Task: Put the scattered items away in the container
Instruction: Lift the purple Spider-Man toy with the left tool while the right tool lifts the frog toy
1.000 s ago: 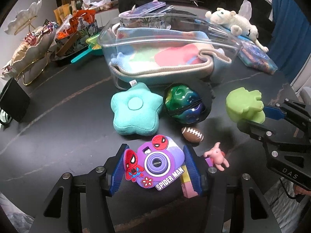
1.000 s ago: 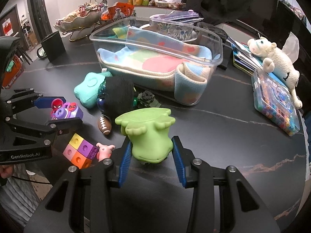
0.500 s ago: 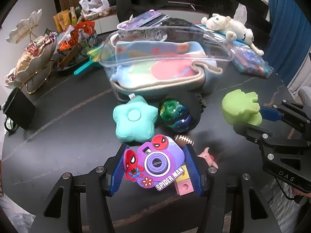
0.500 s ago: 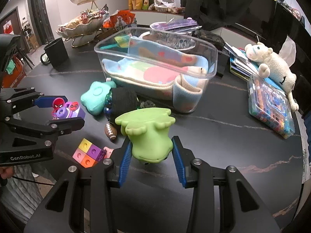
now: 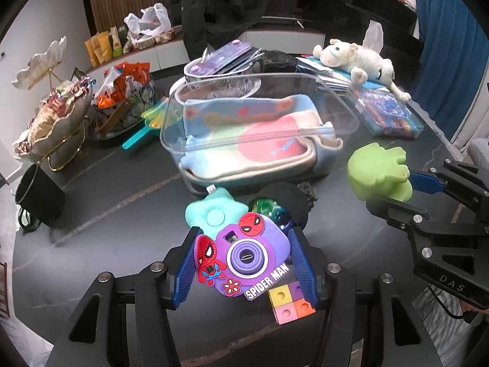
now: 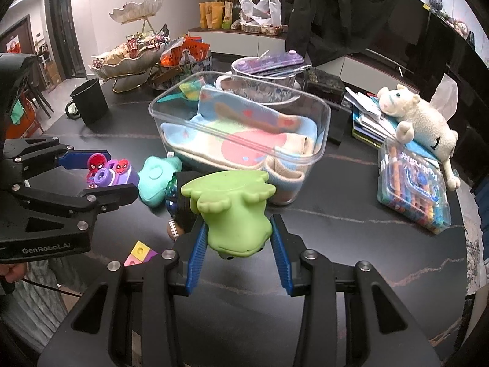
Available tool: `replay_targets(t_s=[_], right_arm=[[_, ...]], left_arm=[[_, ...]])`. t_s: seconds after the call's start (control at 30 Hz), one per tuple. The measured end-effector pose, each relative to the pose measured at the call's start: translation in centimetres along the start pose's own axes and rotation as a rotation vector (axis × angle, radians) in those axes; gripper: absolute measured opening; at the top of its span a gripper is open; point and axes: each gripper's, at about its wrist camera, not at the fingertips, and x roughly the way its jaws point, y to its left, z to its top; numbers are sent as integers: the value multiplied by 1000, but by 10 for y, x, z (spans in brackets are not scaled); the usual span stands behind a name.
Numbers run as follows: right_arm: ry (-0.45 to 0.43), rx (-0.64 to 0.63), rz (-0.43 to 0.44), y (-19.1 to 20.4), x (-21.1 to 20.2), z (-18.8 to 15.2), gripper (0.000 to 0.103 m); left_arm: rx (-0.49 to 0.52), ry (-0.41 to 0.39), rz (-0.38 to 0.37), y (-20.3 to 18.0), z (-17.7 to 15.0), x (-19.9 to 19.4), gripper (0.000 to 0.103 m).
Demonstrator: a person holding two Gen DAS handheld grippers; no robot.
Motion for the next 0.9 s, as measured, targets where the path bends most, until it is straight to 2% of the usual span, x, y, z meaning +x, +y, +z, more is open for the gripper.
replay_targets(t_s=[0.9], right_arm=[[-47,-6,-23,-16,1,52,37]], left_arm=[[9,-65,17,9,63,-6,53]])
